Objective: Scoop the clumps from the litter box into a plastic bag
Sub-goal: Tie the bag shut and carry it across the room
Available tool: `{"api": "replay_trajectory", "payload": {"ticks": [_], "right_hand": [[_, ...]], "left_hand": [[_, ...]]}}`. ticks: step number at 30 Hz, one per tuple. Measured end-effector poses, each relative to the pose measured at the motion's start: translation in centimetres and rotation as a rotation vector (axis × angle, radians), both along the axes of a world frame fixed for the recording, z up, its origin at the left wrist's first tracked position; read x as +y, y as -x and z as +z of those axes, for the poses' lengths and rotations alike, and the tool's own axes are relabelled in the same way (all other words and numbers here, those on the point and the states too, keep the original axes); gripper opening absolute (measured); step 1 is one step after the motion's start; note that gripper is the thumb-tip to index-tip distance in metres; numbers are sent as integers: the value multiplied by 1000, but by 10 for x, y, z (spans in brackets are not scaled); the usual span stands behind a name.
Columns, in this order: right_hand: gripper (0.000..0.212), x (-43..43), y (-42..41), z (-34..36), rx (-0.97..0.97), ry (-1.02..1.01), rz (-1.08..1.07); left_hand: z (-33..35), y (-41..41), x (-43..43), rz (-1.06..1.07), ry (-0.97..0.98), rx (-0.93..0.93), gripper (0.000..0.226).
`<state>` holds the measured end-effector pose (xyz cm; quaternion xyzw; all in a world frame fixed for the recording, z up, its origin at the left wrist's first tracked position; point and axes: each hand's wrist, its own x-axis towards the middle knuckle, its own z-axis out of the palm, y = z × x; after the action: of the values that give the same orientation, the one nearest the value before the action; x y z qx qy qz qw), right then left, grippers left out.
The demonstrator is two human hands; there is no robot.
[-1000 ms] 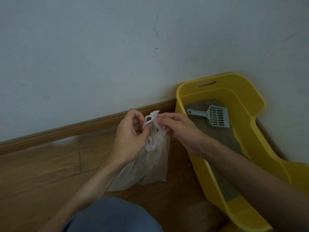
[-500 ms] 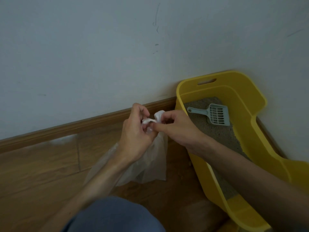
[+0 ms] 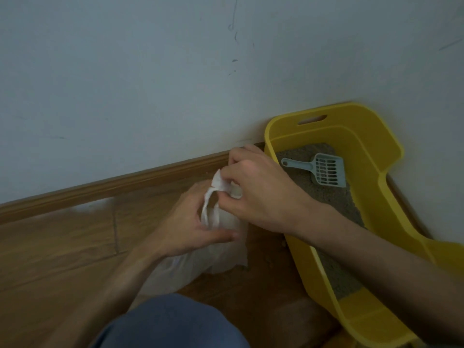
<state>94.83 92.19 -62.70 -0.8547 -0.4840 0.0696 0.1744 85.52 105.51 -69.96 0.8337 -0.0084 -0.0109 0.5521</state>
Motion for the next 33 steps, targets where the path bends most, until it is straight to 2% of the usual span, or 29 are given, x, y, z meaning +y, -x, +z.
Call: {"api": "replay_trajectory", "payload": {"ticks": [3, 6, 9, 14, 20, 23, 29, 33], "right_hand": [[39, 4, 4, 10, 128, -80, -30], [31, 8, 7, 20, 253, -165, -52], [26, 12, 13, 34, 319, -244, -14], [29, 20, 27, 84, 250, -334, 95], [22, 28, 41, 192, 90, -357, 109], [19, 34, 47, 262, 76, -372, 106], [16, 57, 61, 422, 75, -417, 171], [16, 77, 70, 527, -92, -432, 267]], "left_hand": [[-3, 14, 9, -15, -8, 57, 75], [-1, 26, 15, -4, -120, 74, 89], [8, 37, 20, 56, -184, 82, 81], [50, 56, 22, 201, -70, 149, 65], [146, 71, 8, 371, -19, 191, 74], [203, 82, 8, 473, 10, 201, 77], [354, 110, 21, 613, 67, 95, 86], [458, 138, 32, 695, 45, 34, 78]]}}
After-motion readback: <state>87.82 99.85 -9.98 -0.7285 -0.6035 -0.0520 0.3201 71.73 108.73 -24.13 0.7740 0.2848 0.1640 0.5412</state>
